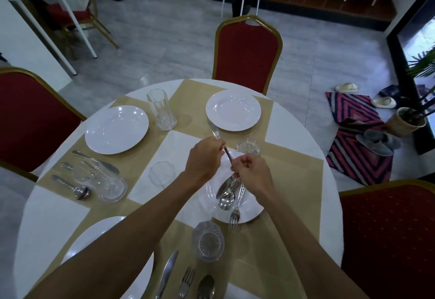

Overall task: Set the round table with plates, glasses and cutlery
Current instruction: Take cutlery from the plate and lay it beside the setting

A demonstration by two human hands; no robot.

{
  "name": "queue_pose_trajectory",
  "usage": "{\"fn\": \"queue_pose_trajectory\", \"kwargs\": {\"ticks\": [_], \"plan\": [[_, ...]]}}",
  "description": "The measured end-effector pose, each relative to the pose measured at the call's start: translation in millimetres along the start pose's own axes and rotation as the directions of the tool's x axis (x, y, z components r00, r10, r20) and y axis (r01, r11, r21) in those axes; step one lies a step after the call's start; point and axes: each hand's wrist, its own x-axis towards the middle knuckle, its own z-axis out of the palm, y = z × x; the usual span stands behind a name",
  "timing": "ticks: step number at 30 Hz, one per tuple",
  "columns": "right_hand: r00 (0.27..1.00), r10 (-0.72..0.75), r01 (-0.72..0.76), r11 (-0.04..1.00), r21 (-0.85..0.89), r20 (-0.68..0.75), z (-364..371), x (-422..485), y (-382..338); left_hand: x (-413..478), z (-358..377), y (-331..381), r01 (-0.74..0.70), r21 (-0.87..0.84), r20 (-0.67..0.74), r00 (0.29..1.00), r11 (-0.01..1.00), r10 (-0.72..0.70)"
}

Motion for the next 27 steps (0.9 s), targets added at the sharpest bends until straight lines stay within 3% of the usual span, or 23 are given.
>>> {"fn": "queue_pose_trajectory", "kwargs": {"ticks": [11, 15, 19, 22, 25, 27], "plan": [[1.0, 0.022, -0.024, 0.99, 0.142, 0.009, -20.8, 8.2, -20.8, -4.6, 0.0, -5.6, -0.144, 0.092, -0.034, 0.988, 0.985, 0.148], [1.0, 0.007, -0.005, 0.971, 0.237, -0.009, -29.2, 18.6, -34.4, 4.1, -3.3, -0.7, -0.133, 0.108, 0.0, 0.991, 0.985, 0.134], [0.999, 0.025, -0.016, 0.932, 0.362, -0.021, -37.4, 33.5, -45.6, 16.4, -8.4, 4.8, -0.056, 0.02, 0.024, 0.998, 0.998, 0.055], [0.999, 0.017, -0.009, 0.978, 0.208, -0.034, -40.9, 47.2, -35.7, 29.3, -11.2, 0.1, 0.094, -0.122, 0.02, 0.996, 0.988, -0.092], [0.999, 0.03, -0.028, 0.995, -0.1, 0.024, -36.0, 63.6, -11.5, 41.0, -13.9, -7.1, 0.213, -0.247, 0.068, 0.977, 0.945, -0.202], [0.994, 0.037, 0.001, 0.936, -0.352, 0.101, -28.8, 73.3, 3.9, 46.4, -13.7, -9.0, 0.259, -0.28, 0.103, 0.966, 0.924, -0.239]]}}
